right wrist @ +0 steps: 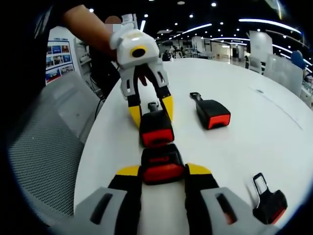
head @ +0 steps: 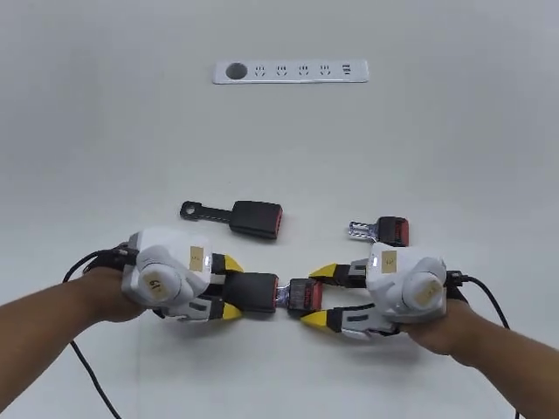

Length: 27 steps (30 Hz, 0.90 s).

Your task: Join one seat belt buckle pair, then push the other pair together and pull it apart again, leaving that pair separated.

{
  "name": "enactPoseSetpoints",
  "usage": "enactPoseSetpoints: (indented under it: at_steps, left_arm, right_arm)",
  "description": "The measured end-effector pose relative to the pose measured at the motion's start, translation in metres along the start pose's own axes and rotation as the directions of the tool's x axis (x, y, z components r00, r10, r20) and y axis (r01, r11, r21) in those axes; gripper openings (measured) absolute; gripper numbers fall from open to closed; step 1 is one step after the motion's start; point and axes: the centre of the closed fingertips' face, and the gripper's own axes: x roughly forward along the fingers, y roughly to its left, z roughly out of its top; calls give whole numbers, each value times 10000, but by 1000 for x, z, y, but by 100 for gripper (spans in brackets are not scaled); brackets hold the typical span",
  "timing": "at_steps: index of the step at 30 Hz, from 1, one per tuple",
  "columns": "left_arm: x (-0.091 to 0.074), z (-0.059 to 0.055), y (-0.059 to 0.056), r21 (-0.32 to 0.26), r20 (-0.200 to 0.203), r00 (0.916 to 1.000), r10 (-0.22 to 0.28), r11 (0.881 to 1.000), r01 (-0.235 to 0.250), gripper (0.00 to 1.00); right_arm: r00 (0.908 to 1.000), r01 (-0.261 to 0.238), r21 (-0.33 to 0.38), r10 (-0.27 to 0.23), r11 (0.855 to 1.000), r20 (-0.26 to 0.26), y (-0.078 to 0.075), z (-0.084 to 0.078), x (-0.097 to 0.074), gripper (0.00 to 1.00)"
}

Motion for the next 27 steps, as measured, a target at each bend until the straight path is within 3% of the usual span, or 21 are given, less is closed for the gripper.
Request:
enactPoseSetpoints:
  at_steps: [6, 27]
  left_arm:
    - [0, 0, 0, 47, -31, 10000, -17, 10000, 17, 33]
    - [-2, 0, -1, 72, 69, 9999, -137, 9999, 137, 33]
  right_arm:
    - [9999, 144, 277, -142, 9995, -60, 0, 5, 6, 34]
    - [9998, -2, -222, -2, 9998, -181, -2, 4, 6, 34]
